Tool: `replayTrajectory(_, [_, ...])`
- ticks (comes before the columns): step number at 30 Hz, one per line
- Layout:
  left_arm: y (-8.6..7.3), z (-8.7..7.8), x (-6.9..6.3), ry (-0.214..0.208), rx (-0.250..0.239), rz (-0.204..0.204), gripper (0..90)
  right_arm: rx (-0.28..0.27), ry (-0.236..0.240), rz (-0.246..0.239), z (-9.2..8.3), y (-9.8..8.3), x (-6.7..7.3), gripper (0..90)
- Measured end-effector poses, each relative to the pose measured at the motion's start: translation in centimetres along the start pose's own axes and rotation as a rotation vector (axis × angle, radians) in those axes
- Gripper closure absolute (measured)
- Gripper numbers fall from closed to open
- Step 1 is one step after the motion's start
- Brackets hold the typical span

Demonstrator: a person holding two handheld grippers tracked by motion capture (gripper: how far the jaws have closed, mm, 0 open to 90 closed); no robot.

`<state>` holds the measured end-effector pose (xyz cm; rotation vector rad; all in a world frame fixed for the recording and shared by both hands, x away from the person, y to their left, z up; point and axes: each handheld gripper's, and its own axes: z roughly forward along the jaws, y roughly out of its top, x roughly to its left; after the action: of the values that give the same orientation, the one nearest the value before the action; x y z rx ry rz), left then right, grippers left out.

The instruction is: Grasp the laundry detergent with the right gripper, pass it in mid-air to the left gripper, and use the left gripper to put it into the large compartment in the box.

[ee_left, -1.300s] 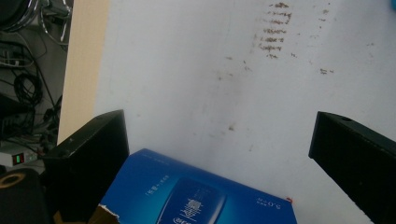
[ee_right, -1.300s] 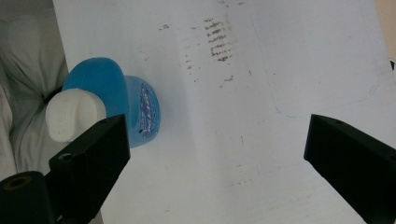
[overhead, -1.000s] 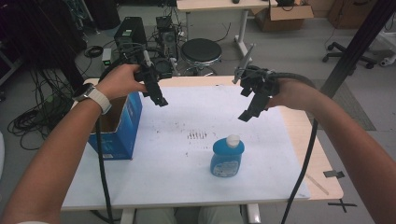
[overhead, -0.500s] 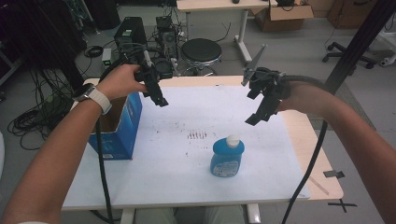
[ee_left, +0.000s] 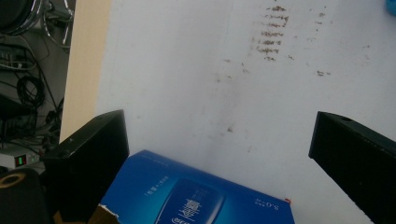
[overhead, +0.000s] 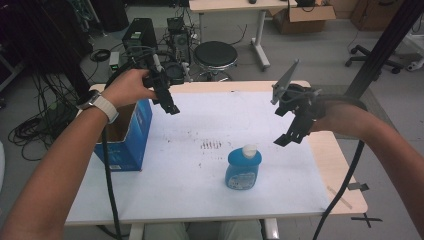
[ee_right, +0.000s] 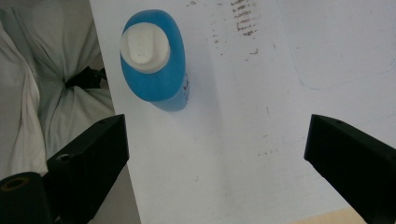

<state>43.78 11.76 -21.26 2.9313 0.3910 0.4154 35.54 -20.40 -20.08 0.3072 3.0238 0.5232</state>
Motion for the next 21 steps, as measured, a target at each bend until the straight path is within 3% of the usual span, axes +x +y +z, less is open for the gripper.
replayTrajectory(21, [0.1,-0.2,-0.3,0.005,0.003,0.005,5.4,-0.104,0.027,-0.037,2.1,-2.3,2.2,6.6])
